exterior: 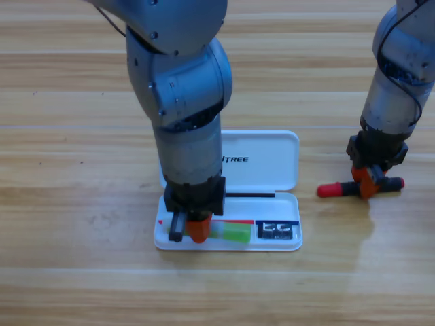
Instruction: Clean up eraser and pencils
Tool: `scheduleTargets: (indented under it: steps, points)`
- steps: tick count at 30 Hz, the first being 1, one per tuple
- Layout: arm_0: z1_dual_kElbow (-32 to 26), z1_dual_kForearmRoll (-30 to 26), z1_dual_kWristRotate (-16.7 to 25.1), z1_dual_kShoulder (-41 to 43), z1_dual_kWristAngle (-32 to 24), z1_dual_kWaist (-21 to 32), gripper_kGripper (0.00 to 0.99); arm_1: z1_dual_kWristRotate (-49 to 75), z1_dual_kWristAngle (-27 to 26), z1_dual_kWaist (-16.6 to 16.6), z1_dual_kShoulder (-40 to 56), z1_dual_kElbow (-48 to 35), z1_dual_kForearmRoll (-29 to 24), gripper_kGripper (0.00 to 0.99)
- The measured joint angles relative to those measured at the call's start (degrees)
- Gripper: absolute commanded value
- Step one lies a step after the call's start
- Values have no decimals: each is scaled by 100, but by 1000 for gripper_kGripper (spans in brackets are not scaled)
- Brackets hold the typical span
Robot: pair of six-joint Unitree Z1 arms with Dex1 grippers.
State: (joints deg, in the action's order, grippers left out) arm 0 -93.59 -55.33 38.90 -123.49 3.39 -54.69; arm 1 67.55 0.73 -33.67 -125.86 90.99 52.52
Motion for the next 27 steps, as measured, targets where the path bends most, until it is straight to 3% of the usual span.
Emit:
scheduleTargets:
  steps: [6, 13, 27]
  points:
    - [-109, -10, -5, -60, -10, 57, 0, -225, 0, 0, 2, 14, 34, 0]
    - [-277, -124, -5, -62, -10, 203, 0, -704, 5, 1, 23, 152, 513, 0]
    - [-279, -283, -5, -62, -28, 293, 0, -843, 6, -1, 115, 155, 552, 0]
